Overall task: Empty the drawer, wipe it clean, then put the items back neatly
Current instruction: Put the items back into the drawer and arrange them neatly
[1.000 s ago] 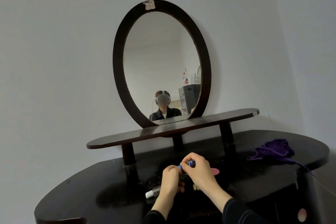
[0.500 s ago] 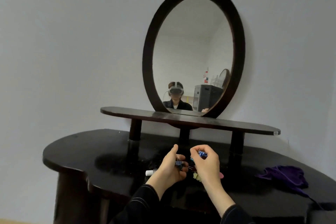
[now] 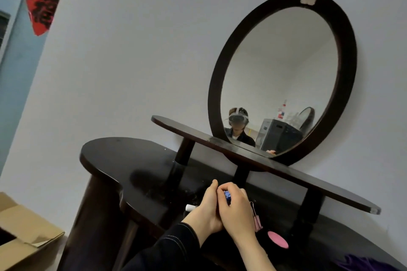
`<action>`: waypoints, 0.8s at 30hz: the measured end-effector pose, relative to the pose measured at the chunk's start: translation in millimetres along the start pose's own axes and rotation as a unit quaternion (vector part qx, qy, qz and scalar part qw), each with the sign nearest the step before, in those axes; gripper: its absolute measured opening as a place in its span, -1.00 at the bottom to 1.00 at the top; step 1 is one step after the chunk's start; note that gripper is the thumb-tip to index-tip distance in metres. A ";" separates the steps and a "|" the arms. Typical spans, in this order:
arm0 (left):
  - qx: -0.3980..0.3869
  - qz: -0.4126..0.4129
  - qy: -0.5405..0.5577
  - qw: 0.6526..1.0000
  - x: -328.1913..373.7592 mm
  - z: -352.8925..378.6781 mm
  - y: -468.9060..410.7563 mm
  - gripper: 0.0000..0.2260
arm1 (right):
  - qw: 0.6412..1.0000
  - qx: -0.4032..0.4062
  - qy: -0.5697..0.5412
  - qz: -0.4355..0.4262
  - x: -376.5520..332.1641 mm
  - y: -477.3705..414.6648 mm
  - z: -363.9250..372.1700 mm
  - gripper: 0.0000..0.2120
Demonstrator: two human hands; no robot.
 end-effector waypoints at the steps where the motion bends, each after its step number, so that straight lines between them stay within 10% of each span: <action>1: 0.009 0.018 0.012 1.000 1.3 -1.4 -0.2 -0.44 | 1.000 -0.002 0.008 -0.012 -1.6 1.3 0.2 -0.88; 7: -0.014 0.010 0.096 0.995 4.0 3.8 0.1 -0.48 | 0.985 -0.046 -0.159 0.037 -0.1 5.9 -7.8 -0.74; 10: -0.012 0.011 0.140 0.990 9.3 2.8 0.2 -0.62 | 0.960 0.079 -0.228 0.140 14.8 5.3 -22.0 -0.66; 13: -0.002 0.054 0.151 0.987 15.8 -2.9 1.6 -0.77 | 0.951 0.146 -0.116 0.244 34.5 9.4 -33.6 -0.86; 24: 0.084 0.172 0.117 0.974 24.7 -7.4 15.7 -0.93 | 0.954 -0.158 0.225 0.118 24.4 10.7 -0.2 -0.76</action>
Point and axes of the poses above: each hand's wrist, its own y-axis away from the middle knuckle, its own z-axis out of the palm, x = y × z, the point moved 4 cm from there along -y, towards the middle knuckle, and after that the axes turned 10 degrees about y, right-handed, at the moved point
